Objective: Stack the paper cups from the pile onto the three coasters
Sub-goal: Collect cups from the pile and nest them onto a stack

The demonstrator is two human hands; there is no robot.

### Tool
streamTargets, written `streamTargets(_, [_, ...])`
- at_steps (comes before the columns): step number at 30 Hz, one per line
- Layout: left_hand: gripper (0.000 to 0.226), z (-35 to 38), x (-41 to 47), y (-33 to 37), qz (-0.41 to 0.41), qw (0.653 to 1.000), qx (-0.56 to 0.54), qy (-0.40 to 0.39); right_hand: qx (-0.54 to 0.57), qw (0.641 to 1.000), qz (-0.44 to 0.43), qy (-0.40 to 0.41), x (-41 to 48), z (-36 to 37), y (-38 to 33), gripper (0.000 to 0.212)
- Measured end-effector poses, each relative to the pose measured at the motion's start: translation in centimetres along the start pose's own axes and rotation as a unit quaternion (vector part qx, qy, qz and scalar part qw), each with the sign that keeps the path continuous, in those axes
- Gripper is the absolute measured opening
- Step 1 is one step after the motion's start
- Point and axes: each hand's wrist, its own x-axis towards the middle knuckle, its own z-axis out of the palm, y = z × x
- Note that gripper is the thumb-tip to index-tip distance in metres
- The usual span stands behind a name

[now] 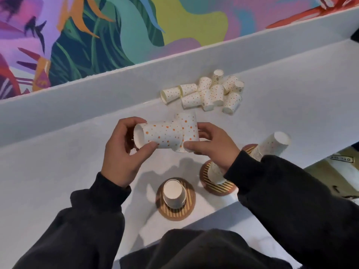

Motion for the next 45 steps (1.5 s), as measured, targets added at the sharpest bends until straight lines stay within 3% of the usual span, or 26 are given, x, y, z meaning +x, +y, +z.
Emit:
streamTargets(4, [0.043,0.7,-3.2,2.3,0.043,0.994,0.103,0.006,0.020,0.999,-0.004,0.032,-2.6,-0.9,2.0,0.065])
streamTargets(10, [0.050,2.0,-7.2,0.3,0.029,0.958,0.274,-0.076,0.014,1.000,-0.016,0.020,-4.5,-0.7,5.2,0.067])
streamTargets(20, [0.053,4.4,-10.2,-5.8,-0.049,0.936,0.326,-0.123,0.010,0.999,-0.044,-0.002,-5.8,-0.2,7.7,0.072])
streamTargets(28, [0.072,5.8,-12.1,-9.3,-0.102,0.949,0.284,-0.097,-0.035,0.995,-0.082,-0.036,-6.2,0.3,9.3,0.073])
streamTargets(36, [0.065,7.6,-14.1,-14.1,-0.224,0.943,0.237,-0.070,-0.113,0.984,-0.119,-0.073,-5.2,2.7,11.0,0.067])
streamTargets(45, [0.060,8.1,-14.5,-15.9,-0.235,0.935,0.260,-0.047,-0.204,0.966,-0.137,-0.085,-4.5,3.9,15.4,0.064])
